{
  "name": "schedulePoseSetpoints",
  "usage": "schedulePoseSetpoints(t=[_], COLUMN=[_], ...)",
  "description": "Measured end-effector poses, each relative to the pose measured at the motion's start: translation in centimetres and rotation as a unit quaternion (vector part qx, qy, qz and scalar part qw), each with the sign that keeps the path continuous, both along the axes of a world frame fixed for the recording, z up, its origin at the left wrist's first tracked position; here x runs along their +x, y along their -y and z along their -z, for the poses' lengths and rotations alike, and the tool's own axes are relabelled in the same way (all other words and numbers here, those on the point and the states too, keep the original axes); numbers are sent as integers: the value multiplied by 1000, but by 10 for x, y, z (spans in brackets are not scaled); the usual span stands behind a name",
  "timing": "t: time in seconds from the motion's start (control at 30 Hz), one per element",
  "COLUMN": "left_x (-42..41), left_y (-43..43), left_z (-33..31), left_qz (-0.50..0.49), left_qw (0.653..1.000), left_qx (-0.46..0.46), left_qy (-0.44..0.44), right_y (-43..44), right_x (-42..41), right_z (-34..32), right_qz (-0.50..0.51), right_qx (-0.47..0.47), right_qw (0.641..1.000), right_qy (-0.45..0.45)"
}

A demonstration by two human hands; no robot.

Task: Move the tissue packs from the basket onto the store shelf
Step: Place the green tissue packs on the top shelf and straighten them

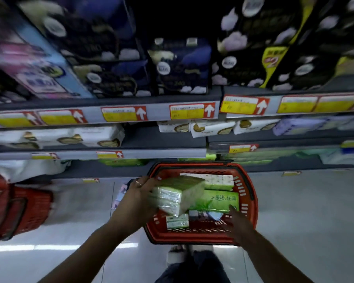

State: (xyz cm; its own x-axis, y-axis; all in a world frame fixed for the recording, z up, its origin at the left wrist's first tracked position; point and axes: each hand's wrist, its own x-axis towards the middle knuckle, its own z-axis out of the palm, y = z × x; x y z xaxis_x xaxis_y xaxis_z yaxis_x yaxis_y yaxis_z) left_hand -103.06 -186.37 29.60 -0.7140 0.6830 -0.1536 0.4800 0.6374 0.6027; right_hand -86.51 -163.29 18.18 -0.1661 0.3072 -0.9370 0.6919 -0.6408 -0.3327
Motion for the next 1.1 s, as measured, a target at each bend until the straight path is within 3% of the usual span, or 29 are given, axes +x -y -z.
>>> schedulePoseSetpoints(t=[0.27,0.47,0.7,0.8,0.9,1.0,1.1], left_x=[3,-5,-7,-8,-8,-3,2], left_y=[-9,-13,-3,1,2,-3,-9], left_z=[-147,-243,-347,-378,-395,-408,-425], left_qz=[43,112,156,107,-29,-150,-181], left_qw=[984,969,957,952,946,914,874], left_qx=[172,218,239,285,323,372,416], left_qy=[29,2,-48,-42,0,69,173], right_y=[-60,-69,-69,-66,-68,-74,-76], right_x=[-1,-17,-27,-29,-33,-38,-41], right_z=[-133,-228,-354,-389,-425,-462,-500], right_qz=[83,128,38,49,60,75,88], right_qx=[-87,-138,-117,-103,-79,-51,10], right_qw=[985,954,930,905,873,845,834], right_qy=[-125,-234,-347,-411,-478,-527,-545])
